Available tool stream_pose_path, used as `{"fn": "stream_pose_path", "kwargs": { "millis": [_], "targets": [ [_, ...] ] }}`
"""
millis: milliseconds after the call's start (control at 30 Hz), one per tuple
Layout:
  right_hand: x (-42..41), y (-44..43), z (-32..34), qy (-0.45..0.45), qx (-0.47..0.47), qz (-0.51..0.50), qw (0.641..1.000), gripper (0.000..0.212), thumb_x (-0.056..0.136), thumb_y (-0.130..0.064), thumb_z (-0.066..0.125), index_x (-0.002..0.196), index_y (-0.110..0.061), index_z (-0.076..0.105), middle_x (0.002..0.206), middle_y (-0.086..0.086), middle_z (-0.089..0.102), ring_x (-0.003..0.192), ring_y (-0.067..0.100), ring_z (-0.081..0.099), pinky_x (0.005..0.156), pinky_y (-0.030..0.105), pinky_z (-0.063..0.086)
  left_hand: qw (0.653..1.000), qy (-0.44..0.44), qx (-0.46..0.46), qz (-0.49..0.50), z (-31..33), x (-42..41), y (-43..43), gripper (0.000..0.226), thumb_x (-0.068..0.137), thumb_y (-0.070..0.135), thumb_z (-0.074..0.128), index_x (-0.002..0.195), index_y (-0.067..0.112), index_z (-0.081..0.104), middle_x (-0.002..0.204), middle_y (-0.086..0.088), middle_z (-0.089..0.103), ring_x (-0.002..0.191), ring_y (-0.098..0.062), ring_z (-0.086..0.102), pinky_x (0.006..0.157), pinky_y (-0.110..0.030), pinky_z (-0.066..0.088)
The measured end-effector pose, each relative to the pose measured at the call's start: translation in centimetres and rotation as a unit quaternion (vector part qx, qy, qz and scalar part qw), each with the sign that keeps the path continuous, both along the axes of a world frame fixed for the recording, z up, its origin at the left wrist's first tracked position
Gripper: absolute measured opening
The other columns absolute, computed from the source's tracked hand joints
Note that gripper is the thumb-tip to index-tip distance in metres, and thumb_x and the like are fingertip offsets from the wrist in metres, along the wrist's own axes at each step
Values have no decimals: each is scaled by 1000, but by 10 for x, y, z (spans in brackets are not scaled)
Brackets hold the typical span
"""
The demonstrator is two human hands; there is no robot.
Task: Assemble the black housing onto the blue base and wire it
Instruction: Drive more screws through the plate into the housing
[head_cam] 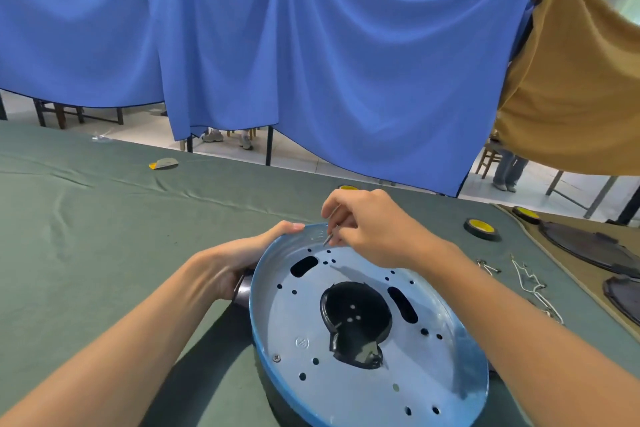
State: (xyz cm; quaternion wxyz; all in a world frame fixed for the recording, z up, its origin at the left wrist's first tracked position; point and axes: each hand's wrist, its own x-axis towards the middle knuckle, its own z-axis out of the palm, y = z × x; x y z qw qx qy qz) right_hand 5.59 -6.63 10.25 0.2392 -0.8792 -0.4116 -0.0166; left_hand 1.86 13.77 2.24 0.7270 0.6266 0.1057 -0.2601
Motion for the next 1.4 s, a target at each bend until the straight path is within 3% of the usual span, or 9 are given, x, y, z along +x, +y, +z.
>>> {"fn": "stream_pose_path", "kwargs": {
  "millis": [133, 200, 333, 533, 800, 1000, 1167, 1333, 1400],
  "targets": [
    [9, 8, -7, -22, -20, 11, 999, 25, 87, 5, 50, 103, -14, 58, 83, -3, 67, 80, 12, 65, 80, 31, 54, 999, -31, -25, -34, -4, 7, 4, 55, 76, 60, 70, 89, 7, 77, 83, -14, 73, 65, -24, 70, 56, -29, 55],
    [12, 12, -11, -30, -24, 20, 999, 25, 87, 4, 51, 103, -13, 58, 83, -3, 66, 80, 15, 64, 79, 31, 53, 999, -34, -10, -28, -5, 9, 4, 59, 72, 62, 72, 94, 7, 76, 86, -15, 73, 66, -25, 69, 57, -29, 55],
    [16, 18, -16, -45, -37, 33, 998, 26, 87, 4, 53, 103, -15, 59, 86, -2, 65, 80, 13, 62, 75, 28, 53, 999, -22, -3, -28, -4, 9, 4, 57, 71, 63, 71, 83, 8, 78, 84, -15, 73, 64, -25, 70, 55, -28, 55],
    [18, 21, -18, -57, -53, 49, 996, 26, 88, 6, 50, 103, -14, 58, 87, -3, 64, 74, 4, 58, 69, 18, 49, 999, -26, 28, -14, -5, 8, 5, 67, 61, 67, 77, 91, 8, 75, 91, -15, 70, 68, -26, 67, 60, -32, 56],
    [17, 23, -22, -84, -71, 54, 992, 22, 91, 3, 48, 106, -13, 51, 90, 2, 66, 82, 19, 63, 75, 39, 55, 999, -16, 23, -28, -3, 8, 2, 64, 60, 69, 77, 84, 10, 76, 86, -13, 72, 65, -25, 69, 59, -30, 55],
    [18, 30, -25, -119, -131, 45, 983, 33, 91, 3, 50, 103, -25, 38, 90, 3, 63, 76, 19, 58, 68, 43, 55, 998, -9, 50, -24, -2, 5, 2, 68, 67, 79, 65, 75, 13, 78, 79, -8, 73, 60, -22, 69, 53, -27, 53],
    [22, 33, -25, -144, -162, 40, 975, 36, 92, 0, 51, 103, -29, 34, 90, 5, 60, 69, 19, 58, 63, 45, 56, 998, -15, 40, -35, -5, 7, 0, 86, 64, 87, 60, 100, 9, 69, 94, -14, 66, 69, -25, 65, 59, -33, 54],
    [22, 32, -25, -153, -164, 45, 973, 41, 89, 3, 51, 94, -33, 31, 90, 3, 62, 72, 20, 57, 63, 46, 55, 997, -30, 16, -63, 0, 2, -5, 61, 83, 72, 55, 71, 16, 76, 70, -5, 70, 56, -17, 66, 51, -25, 52],
    [21, 32, -27, -159, -164, 56, 972, 43, 89, 5, 51, 94, -32, 30, 90, 0, 62, 75, 19, 57, 64, 44, 55, 997, -42, 49, -42, 0, 2, -6, 52, 92, 55, 56, 62, 16, 72, 60, -2, 66, 48, -15, 62, 46, -22, 49]
  ]
}}
